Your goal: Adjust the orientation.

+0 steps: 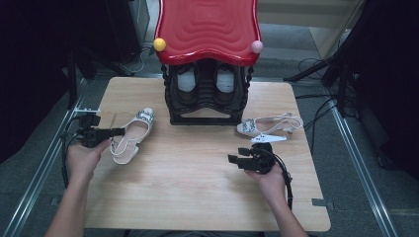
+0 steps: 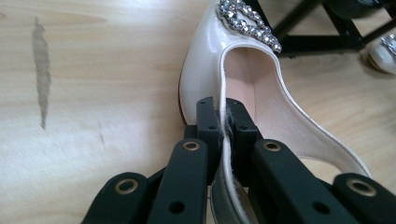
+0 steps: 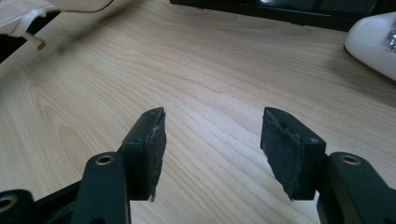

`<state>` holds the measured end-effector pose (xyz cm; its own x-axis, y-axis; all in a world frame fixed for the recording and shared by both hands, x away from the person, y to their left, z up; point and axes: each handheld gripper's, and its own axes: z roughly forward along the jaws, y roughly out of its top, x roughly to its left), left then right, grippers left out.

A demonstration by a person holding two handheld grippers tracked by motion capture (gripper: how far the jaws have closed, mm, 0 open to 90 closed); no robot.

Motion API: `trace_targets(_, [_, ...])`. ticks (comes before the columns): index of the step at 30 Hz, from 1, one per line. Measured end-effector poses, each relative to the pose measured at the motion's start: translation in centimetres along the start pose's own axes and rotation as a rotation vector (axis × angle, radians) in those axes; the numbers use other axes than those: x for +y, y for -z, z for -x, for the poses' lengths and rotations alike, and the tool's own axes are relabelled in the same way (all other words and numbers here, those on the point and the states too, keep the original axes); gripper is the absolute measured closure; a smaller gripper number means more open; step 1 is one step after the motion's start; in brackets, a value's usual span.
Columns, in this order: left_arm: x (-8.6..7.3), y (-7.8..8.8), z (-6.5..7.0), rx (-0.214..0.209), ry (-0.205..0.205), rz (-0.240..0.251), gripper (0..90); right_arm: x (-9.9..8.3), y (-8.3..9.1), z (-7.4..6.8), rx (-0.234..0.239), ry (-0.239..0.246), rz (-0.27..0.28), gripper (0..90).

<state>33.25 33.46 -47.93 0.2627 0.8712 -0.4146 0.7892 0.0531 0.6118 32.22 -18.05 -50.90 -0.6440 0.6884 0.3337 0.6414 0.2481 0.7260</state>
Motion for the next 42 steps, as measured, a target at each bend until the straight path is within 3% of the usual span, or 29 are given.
trace_targets(7, [-1.3,0.4,2.1,-0.055,-0.038,-0.018,86.9,0.6,-0.5,-0.1,0.007,0.011,-0.009,41.1])
trace_targets(12, [-1.9,0.2,3.2,-0.122,-0.047,-0.028,86.9,0.7,-0.8,-0.2,0.011,0.018,-0.015,41.2])
trace_targets(18, [-1.9,-0.7,4.8,-0.156,-0.081,-0.04,86.8,0.6,-0.8,-0.3,0.006,0.016,-0.019,41.2])
trace_targets(24, [-1.5,-2.1,6.7,-0.191,-0.127,-0.067,86.7,0.3,-0.7,-0.5,-0.004,0.023,-0.034,41.1])
trace_targets(37, [-1.0,-6.0,10.9,-0.264,-0.218,-0.145,86.4,-1.1,0.3,-0.8,-0.02,0.002,-0.01,43.7])
trace_targets(42, [-1.0,-7.6,12.3,-0.305,-0.229,-0.171,86.3,-1.4,0.7,-1.0,-0.04,0.003,0.005,43.5])
